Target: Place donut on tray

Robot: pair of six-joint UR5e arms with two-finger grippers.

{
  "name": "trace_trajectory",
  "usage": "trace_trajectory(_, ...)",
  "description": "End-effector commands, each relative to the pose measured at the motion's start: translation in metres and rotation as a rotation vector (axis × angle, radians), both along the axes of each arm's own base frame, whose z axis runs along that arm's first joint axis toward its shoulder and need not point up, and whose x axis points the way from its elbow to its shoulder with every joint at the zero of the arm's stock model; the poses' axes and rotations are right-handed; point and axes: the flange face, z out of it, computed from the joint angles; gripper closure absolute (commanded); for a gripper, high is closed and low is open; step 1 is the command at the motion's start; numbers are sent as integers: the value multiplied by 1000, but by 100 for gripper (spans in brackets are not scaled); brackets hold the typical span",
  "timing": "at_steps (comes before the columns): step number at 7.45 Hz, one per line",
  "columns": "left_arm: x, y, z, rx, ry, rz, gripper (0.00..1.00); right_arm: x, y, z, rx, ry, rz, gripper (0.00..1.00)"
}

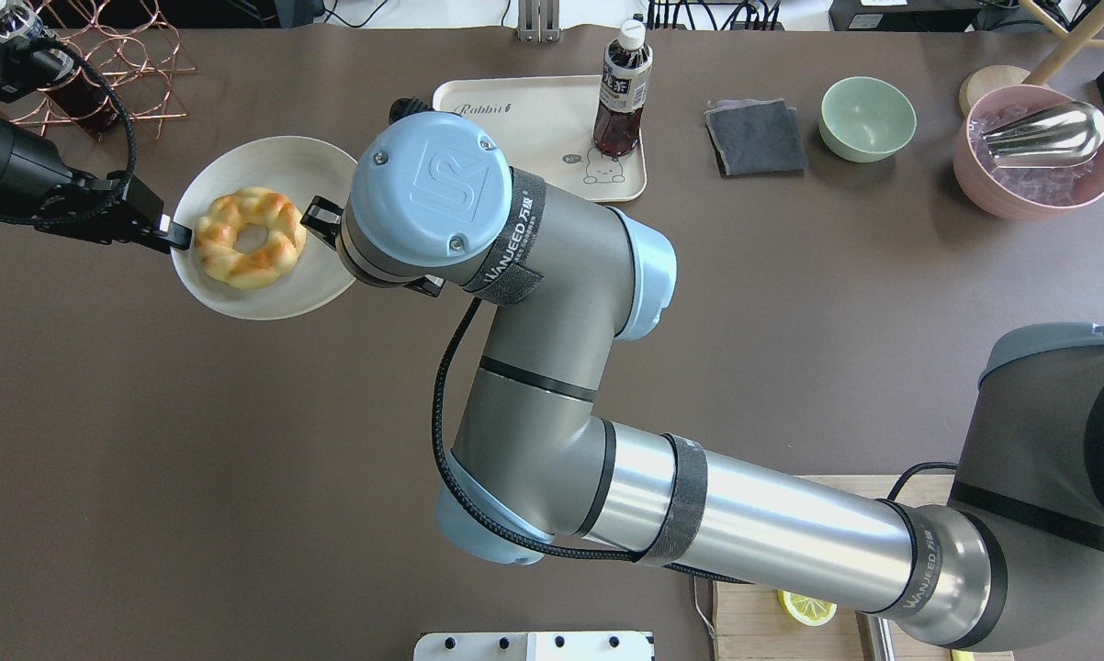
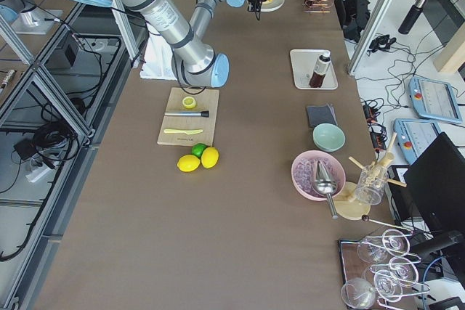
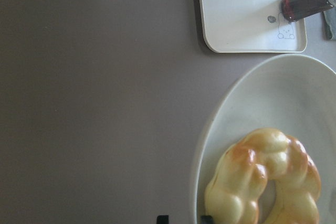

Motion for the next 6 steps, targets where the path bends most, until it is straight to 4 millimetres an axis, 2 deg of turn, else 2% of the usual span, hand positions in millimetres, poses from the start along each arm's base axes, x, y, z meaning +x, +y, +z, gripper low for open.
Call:
trace_trajectory(1, 5, 5, -6, 8, 6, 12, 77, -1, 0, 1, -1, 2, -1, 100)
trace_trajectory(3, 4, 6, -6, 7, 7, 11, 80, -2, 1, 1, -1, 2, -2, 100)
trace_trajectory(4, 4, 6, -7, 6, 8, 10, 99, -1, 1, 0, 0, 0, -2, 100)
trace_trajectory(6, 5, 6, -9, -14, 11, 2, 100, 1, 1, -1, 11, -1, -6, 100)
